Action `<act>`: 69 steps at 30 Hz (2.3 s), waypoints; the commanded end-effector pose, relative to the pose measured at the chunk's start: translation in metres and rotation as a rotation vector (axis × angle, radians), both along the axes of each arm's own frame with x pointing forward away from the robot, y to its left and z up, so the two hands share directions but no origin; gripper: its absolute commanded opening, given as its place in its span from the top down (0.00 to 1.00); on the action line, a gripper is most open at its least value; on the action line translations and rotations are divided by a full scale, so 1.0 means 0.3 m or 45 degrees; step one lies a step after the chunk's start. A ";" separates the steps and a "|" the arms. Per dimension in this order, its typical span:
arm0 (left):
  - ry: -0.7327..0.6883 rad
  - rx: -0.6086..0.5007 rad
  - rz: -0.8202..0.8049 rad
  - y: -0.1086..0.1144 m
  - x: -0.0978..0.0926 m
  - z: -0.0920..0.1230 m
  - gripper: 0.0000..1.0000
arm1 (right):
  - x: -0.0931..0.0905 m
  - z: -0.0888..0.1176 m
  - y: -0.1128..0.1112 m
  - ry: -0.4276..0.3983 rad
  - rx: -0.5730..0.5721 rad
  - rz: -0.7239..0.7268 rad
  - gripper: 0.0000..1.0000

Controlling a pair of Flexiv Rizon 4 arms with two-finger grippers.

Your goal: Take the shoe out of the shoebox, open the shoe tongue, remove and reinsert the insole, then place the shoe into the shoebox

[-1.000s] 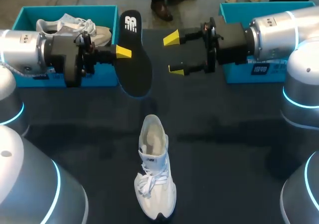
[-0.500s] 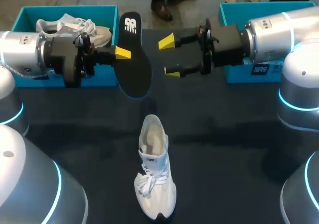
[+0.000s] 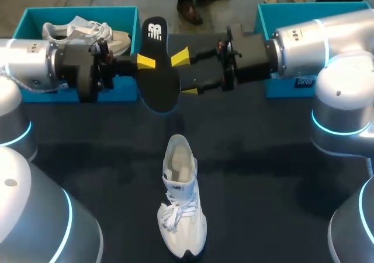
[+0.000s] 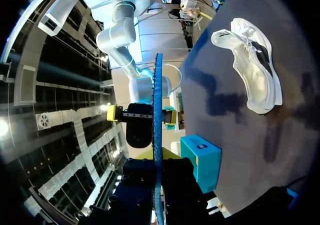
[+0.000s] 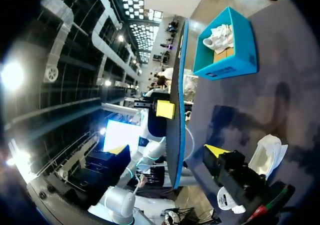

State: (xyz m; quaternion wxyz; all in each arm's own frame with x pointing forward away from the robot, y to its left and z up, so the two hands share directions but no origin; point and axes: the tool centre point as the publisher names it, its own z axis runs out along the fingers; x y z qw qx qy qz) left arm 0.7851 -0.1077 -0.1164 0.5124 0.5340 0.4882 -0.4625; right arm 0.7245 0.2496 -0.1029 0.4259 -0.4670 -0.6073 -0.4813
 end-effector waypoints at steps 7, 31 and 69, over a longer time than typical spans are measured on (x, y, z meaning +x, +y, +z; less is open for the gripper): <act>-0.001 -0.007 0.002 -0.024 0.026 -0.003 1.00 | 0.022 -0.002 0.057 -0.015 -0.019 0.020 0.50; -0.007 -0.017 -0.014 -0.043 0.023 -0.006 1.00 | 0.007 -0.043 0.118 0.005 -0.023 0.018 0.55; -0.010 -0.029 -0.027 -0.037 0.015 0.002 1.00 | 0.047 -0.065 0.084 0.026 0.013 -0.059 0.73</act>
